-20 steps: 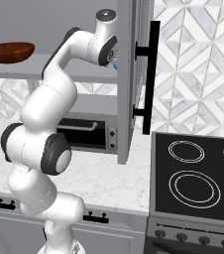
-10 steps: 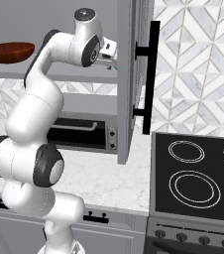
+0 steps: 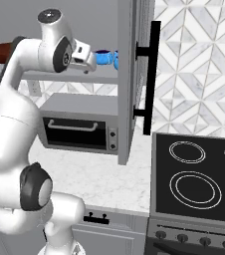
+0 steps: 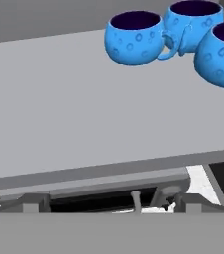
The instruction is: Gather all objects into one cabinet and sort the glasses and bowls to opposite sides.
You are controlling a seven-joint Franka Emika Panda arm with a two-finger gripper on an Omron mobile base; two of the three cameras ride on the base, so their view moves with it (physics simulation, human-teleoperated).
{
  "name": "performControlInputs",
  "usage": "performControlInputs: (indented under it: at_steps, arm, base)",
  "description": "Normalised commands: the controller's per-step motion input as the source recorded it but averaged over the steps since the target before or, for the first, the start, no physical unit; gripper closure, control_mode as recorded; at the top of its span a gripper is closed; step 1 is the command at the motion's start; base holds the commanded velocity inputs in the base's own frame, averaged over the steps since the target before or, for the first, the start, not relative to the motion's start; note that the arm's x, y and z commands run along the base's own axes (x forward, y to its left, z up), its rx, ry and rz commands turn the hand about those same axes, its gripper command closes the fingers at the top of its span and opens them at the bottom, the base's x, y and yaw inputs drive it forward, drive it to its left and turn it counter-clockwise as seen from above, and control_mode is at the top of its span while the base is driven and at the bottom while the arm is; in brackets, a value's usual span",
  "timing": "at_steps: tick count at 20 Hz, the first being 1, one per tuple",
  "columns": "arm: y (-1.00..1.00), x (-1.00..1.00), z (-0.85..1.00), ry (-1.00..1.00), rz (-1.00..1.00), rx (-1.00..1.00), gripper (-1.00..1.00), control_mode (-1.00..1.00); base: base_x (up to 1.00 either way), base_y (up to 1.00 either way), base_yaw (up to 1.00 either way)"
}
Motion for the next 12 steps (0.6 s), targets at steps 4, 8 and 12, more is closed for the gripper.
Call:
performControlInputs:
  at_steps: [4,8,12]
  arm:
    - [0.72,-0.97,0.0,-0.09,0.0,-0.03,-1.0,-1.0]
    - [0.55,-1.0,0.0,-0.08,0.0,-0.01,-1.0,-1.0]
    - [0.4,-0.98,0.0,-0.06,0.0,0.0,-1.0,-1.0]
  base:
    - [0.0,0.0,0.0]
    - [0.0,0.0,0.0]
    - [0.0,0.0,0.0]
